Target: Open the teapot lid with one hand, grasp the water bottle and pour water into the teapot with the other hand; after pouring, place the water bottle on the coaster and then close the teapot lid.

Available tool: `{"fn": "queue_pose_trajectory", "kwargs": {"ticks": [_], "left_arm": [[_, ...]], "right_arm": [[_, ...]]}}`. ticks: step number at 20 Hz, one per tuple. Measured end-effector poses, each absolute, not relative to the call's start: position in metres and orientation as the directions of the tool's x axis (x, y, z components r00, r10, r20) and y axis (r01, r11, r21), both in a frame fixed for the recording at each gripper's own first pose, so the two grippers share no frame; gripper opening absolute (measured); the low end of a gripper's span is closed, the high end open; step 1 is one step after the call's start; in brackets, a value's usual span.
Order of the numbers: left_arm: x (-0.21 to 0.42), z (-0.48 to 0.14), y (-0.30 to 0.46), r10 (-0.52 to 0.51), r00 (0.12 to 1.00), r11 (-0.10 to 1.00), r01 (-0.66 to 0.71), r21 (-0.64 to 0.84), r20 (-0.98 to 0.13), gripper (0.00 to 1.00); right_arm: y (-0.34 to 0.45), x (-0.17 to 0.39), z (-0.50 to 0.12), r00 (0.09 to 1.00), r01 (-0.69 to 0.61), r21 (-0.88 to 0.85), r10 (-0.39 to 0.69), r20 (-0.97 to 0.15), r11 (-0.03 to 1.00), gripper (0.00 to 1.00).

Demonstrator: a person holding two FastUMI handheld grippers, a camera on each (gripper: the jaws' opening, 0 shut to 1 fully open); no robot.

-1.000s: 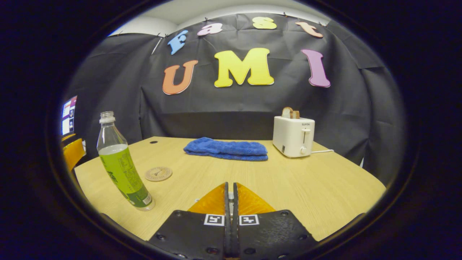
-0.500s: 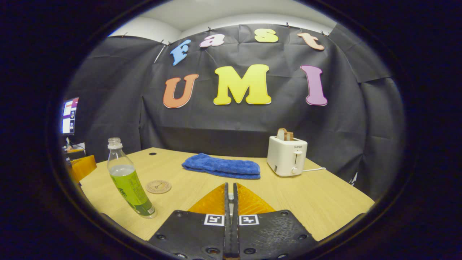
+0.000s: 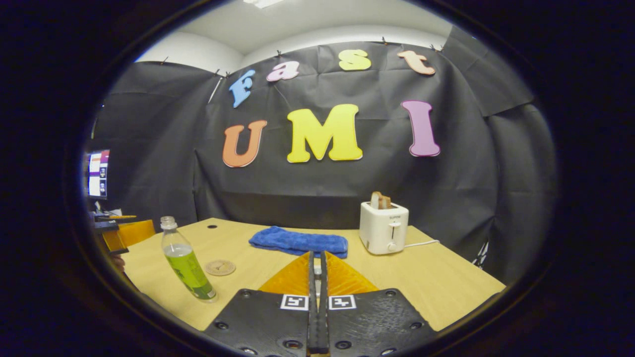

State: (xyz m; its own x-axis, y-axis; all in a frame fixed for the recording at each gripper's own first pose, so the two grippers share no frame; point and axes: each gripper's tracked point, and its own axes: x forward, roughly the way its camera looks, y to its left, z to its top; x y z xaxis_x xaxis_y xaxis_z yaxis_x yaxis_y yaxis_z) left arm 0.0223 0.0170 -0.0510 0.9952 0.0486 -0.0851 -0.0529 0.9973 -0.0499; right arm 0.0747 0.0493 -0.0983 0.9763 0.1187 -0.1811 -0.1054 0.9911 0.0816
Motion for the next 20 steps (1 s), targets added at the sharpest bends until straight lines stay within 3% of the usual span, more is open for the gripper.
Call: {"fn": "queue_pose_trajectory", "kwargs": {"ticks": [20], "left_arm": [[0.059,-0.165,-0.025,-0.043,0.962,0.998,0.031,-0.048,-0.269,0.96]], "right_arm": [[0.037,0.068,-0.128,0.964,-0.125,0.105,0.145,-0.224,0.987,0.00]]}}
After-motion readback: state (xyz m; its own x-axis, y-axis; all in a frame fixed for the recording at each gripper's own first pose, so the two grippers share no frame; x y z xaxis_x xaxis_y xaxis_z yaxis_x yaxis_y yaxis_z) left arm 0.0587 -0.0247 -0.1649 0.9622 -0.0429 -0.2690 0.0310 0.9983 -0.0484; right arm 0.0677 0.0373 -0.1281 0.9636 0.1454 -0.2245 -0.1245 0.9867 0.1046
